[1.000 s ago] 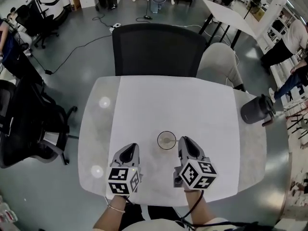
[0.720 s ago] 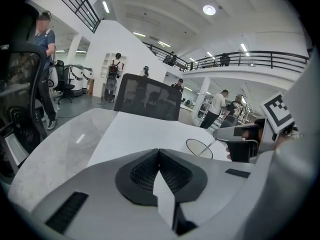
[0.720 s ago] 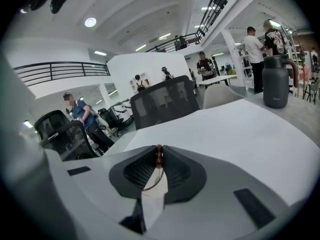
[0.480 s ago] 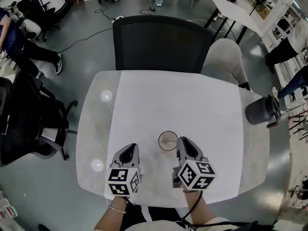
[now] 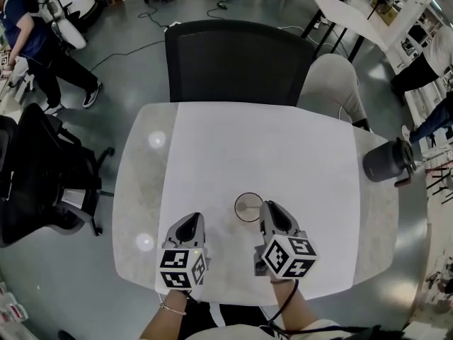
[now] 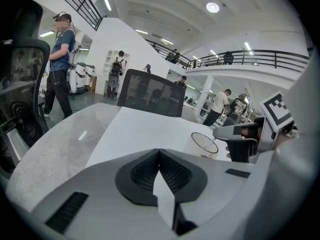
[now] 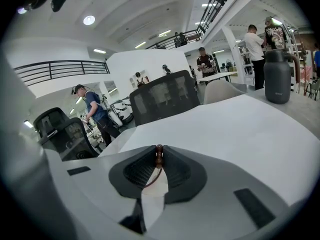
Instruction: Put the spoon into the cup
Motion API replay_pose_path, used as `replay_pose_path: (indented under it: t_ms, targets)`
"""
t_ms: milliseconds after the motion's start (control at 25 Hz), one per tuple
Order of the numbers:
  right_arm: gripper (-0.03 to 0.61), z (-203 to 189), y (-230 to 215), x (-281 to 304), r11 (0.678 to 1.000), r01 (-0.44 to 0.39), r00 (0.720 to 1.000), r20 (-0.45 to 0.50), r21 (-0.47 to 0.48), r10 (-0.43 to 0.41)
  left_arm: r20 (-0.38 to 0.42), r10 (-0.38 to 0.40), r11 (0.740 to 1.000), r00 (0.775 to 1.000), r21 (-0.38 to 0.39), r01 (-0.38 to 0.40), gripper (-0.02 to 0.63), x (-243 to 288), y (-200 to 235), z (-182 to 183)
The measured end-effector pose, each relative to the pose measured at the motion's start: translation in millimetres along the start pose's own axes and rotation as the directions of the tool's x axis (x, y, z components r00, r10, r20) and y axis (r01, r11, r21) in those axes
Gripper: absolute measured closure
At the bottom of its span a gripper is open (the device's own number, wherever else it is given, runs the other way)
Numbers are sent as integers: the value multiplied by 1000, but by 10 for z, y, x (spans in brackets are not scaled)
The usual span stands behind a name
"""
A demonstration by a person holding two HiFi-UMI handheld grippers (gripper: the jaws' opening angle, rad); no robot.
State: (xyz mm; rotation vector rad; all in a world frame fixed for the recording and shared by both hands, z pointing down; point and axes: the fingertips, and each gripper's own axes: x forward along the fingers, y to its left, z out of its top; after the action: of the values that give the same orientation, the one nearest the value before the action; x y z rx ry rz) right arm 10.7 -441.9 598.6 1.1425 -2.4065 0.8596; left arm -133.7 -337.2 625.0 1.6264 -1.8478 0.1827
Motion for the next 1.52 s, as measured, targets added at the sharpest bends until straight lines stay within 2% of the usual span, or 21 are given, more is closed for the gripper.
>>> replay_pose_path:
  t_ms: [440,680,1040,1320,1520]
  targets:
    - [514,18,-49,-18,1000,17,1000,17,15,-18,3,7,1000,1000,0,-7,595,-60,52,8]
    - [476,52,-76,-72,999,40,999,32,24,-40,10,0,1000,1000,4,0,595,-96,58,58]
    - [468,165,-122,-280,996,83,994,73,33,-85,46,-12,1000,999,29,11,595,-202,6,224]
    - [468,260,-152,-602,988,148,982,115,41,-151,94,-51,997,994,70,45,595,-347,-108,470]
    - [469,373,-175,-841,982,182,968,169,41,-186,130,-116,989,985,105,102,595,-375,-289,635]
